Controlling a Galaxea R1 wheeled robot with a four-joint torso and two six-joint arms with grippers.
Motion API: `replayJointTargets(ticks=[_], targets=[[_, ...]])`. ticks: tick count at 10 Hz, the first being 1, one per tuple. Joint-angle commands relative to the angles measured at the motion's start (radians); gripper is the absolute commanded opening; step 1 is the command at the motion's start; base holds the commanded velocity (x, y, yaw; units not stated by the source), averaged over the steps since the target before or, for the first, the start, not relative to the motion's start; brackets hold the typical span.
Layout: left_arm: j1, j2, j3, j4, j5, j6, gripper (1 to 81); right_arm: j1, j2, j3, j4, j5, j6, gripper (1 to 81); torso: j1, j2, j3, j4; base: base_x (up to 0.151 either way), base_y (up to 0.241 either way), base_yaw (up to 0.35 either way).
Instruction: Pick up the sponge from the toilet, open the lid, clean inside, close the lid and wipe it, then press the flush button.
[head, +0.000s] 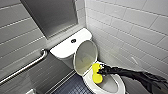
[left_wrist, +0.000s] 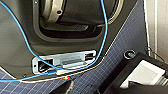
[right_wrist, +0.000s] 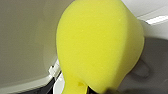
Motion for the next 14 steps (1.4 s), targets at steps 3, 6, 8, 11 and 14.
replayJointTargets(ticks=[3,6,8,11,14], targets=[[0.068,-0.02,0.014,0.002,-0.013,-0.003,81.1,0.124,0.081,-0.199,-0.041,0.02,-0.01,1.0,0.0,0.0,0.0,0.0,0.0,0.0,0.0],[0.068,-0.02,0.011,0.003,-0.02,-0.003,81.1,0.121,-0.035,-0.102,-0.036,0.019,0.004,1.0,0.0,0.0,0.0,0.0,0.0,0.0,0.0],[0.068,-0.015,0.011,0.006,-0.02,-0.001,81.1,0.118,-0.129,0.009,-0.032,0.016,0.022,1.0,0.0,0.0,0.0,0.0,0.0,0.0,0.0],[0.066,-0.009,0.011,0.011,-0.02,0.0,81.1,0.094,-0.273,0.158,-0.035,0.02,0.1,1.0,0.0,0.0,0.0,0.0,0.0,0.0,0.0],[0.065,-0.001,0.011,0.012,-0.02,0.005,81.1,0.043,-0.426,0.317,-0.036,0.049,0.16,1.0,0.0,0.0,0.0,0.0,0.0,0.0,0.0]])
